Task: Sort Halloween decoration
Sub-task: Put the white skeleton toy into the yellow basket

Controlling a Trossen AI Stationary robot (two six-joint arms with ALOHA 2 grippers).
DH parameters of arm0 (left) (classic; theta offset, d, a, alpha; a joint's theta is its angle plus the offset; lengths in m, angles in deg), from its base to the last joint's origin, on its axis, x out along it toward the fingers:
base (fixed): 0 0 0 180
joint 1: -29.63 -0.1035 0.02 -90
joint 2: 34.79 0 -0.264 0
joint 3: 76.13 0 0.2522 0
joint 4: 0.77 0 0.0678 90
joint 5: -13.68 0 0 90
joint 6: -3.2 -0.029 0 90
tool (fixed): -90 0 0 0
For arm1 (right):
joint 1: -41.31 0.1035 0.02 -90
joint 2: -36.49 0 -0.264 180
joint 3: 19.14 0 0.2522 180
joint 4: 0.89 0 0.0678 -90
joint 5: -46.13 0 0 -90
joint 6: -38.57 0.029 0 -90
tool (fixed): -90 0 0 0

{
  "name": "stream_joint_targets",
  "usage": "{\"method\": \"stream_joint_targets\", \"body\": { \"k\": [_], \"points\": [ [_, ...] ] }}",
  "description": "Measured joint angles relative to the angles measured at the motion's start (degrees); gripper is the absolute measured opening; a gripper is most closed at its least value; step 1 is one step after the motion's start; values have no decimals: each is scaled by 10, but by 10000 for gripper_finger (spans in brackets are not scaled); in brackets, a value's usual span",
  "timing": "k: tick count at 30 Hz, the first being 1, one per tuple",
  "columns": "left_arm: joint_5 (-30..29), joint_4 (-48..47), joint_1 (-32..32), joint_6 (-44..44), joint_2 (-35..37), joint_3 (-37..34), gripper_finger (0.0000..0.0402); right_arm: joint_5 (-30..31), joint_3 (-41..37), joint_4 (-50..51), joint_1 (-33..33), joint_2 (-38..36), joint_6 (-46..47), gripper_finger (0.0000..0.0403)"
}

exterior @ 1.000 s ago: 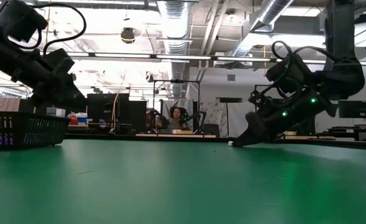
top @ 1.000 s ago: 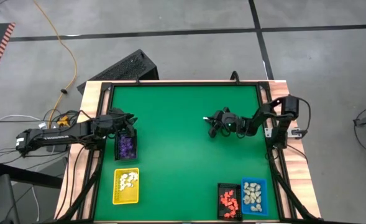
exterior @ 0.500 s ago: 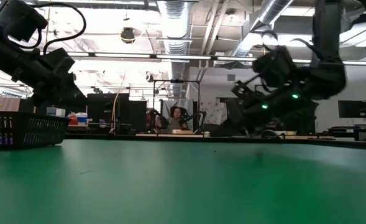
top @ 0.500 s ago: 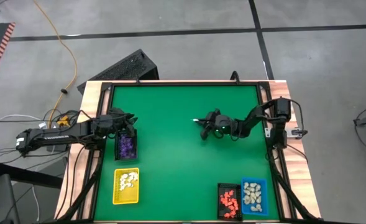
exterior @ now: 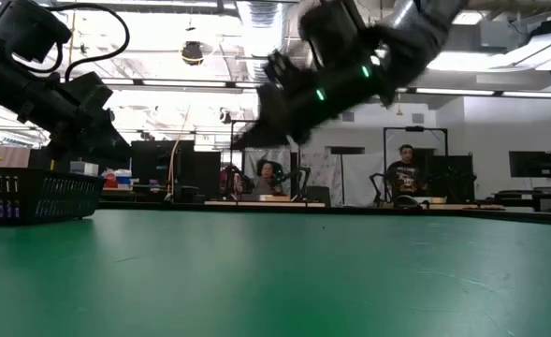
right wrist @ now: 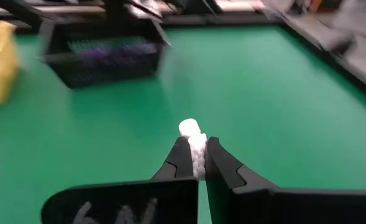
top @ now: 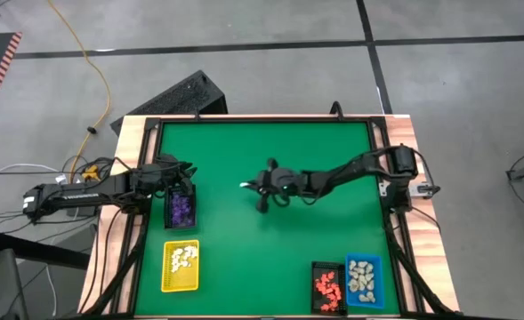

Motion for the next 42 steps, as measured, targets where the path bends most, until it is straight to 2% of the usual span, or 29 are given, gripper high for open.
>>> {"method": "stream_joint_targets", "body": {
  "k": [4, 12, 16, 21, 32, 37, 42],
  "points": [
    [0, 0, 0, 0, 0, 0, 126, -1, 72, 41, 29, 0, -28, 23],
    [-11, 0, 0, 0, 0, 0, 126, -22, 164, 43, 72, 30, -45, 24],
    [-13, 2, 0, 1, 1, 0, 126, -64, 237, 45, 89, 87, -46, 24],
    [-15, 1, 0, 3, 6, 0, 126, -123, 368, 46, 108, 189, -62, 24],
    [-13, -2, 0, 0, 12, 0, 126, -243, 624, 157, 117, 352, -68, 24],
    [-10, -2, 0, 4, 12, 0, 126, -274, 692, 192, 119, 396, -58, 24],
    [-10, -2, 0, 4, 12, 0, 126, -294, 701, 196, 118, 408, -51, 34]
  ]
}}
